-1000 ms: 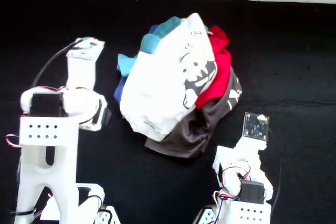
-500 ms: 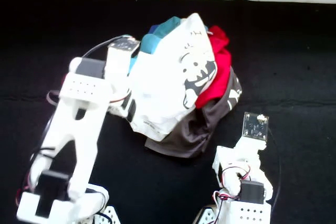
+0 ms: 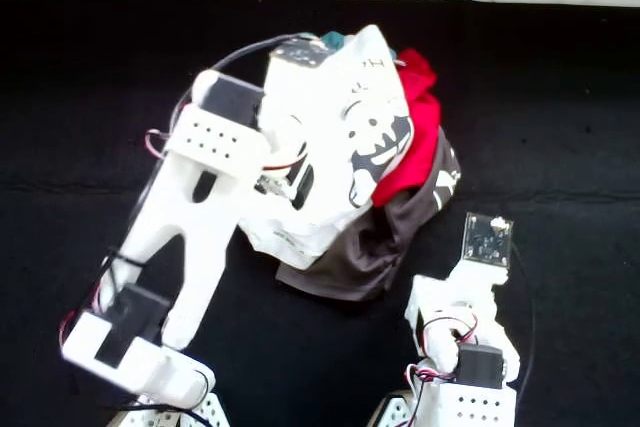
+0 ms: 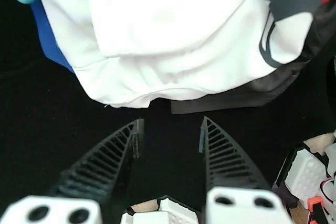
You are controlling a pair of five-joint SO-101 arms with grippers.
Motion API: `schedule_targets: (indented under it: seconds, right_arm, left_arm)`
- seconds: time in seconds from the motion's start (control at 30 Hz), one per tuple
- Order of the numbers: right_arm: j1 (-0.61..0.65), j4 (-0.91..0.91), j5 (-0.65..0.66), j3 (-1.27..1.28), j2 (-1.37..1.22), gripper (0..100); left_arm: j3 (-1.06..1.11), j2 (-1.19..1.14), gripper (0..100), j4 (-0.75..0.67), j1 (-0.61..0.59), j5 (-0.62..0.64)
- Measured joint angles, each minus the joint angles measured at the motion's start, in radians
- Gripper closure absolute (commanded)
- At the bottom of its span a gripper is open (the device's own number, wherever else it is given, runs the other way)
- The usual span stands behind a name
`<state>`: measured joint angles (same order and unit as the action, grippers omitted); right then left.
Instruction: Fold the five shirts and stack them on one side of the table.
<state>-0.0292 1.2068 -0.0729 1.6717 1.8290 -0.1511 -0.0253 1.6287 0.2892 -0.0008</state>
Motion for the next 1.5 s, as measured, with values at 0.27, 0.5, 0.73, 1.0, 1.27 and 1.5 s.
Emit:
schedule_targets:
  seconds: [0.27, 0.5, 0.73, 1.0, 1.27, 1.5]
  right_arm:
    - [0.000, -0.141, 0.008, 0.000, 0.000, 98.5]
    - [-0.121, -0.161, 0.397, 0.000, 0.000, 98.5]
    - [-0.244, -0.180, 0.529, -0.195, 0.000, 88.5]
    - [-0.328, -0.176, 0.583, -0.623, -0.078, 84.8]
    - [-0.367, 0.103, 0.462, -1.235, -0.608, 84.4]
    - [-0.310, 0.500, 0.425, -1.732, -0.898, 84.4]
  left_arm:
    - [0.000, -0.094, 82, -0.112, -0.002, 0.000]
    - [-0.023, -0.095, 72, -0.132, 0.040, 0.000]
    - [-0.187, -0.095, 72, -0.072, 0.086, 0.000]
    - [-0.201, -0.098, 72, -0.072, 0.083, 0.000]
    - [-0.123, -0.098, 71, -0.203, 0.083, 0.000]
    - [-0.095, -0.212, 71, -0.350, 0.081, 0.000]
